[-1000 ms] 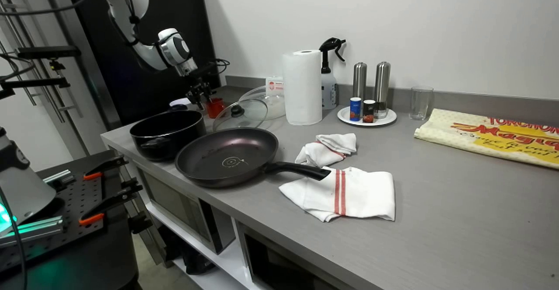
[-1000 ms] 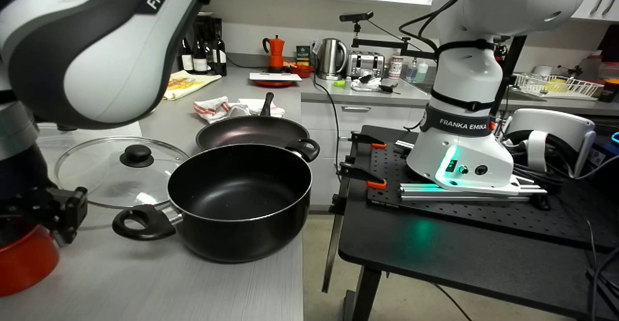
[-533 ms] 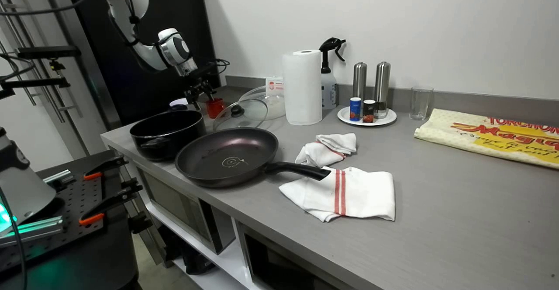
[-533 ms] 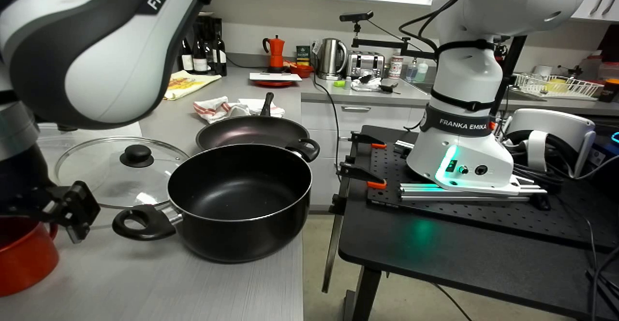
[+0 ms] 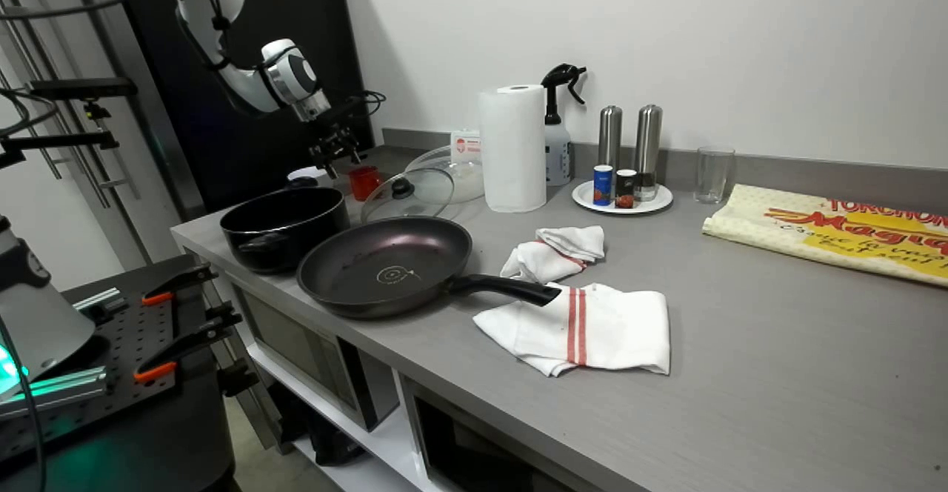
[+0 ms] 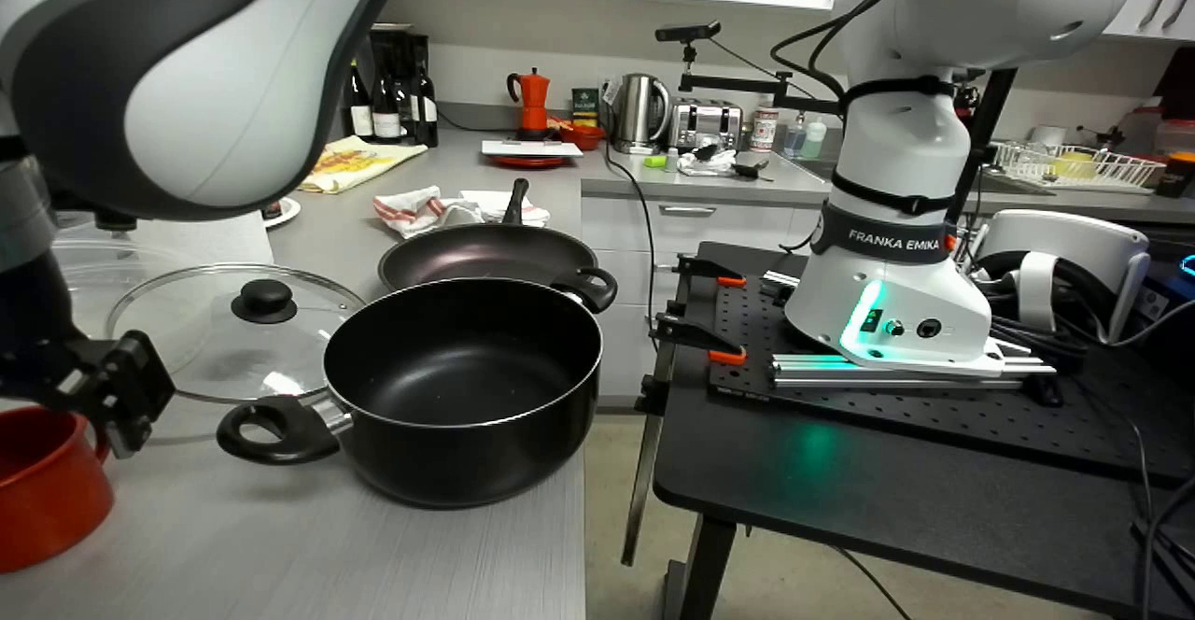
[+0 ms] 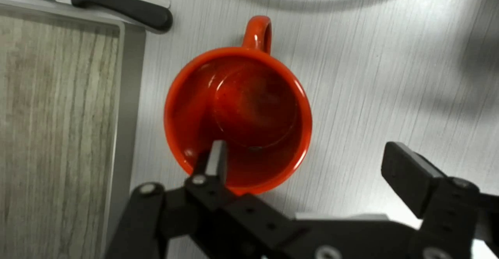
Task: Move the cup to the left
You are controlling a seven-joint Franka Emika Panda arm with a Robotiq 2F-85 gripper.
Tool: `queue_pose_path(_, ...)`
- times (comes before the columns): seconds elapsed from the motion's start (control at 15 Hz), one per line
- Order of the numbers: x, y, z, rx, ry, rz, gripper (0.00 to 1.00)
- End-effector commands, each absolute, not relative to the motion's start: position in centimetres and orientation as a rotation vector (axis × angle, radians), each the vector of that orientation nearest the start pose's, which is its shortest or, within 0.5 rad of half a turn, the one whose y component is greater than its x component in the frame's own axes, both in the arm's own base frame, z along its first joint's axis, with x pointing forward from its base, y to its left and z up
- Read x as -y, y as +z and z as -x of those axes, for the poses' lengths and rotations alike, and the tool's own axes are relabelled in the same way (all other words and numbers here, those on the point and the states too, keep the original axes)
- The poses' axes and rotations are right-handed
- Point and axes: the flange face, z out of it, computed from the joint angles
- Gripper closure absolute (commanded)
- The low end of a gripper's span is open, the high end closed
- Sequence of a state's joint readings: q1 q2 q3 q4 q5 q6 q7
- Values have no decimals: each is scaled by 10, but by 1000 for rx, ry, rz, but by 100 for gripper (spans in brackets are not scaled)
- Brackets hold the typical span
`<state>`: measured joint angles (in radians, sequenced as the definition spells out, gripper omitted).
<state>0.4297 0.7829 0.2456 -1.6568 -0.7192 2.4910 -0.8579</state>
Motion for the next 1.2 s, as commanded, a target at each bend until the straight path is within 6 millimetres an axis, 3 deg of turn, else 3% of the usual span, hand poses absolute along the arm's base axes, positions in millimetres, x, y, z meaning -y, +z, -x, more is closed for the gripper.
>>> queue_pose_path(0.0, -419, 194, -530, -2367, 164, -1490, 0)
queue_pose_path(0.4, -420, 218, -502, -2333, 232, -1458, 0)
queue_pose_path(0.6, -415, 220, -486, -2338, 254, -1477, 0)
queue_pose_path(0.67, -423, 214, -502, -2341, 226, -1472, 0)
queue_pose_path(1.13, -417, 215, -492, -2344, 225, -1481, 0)
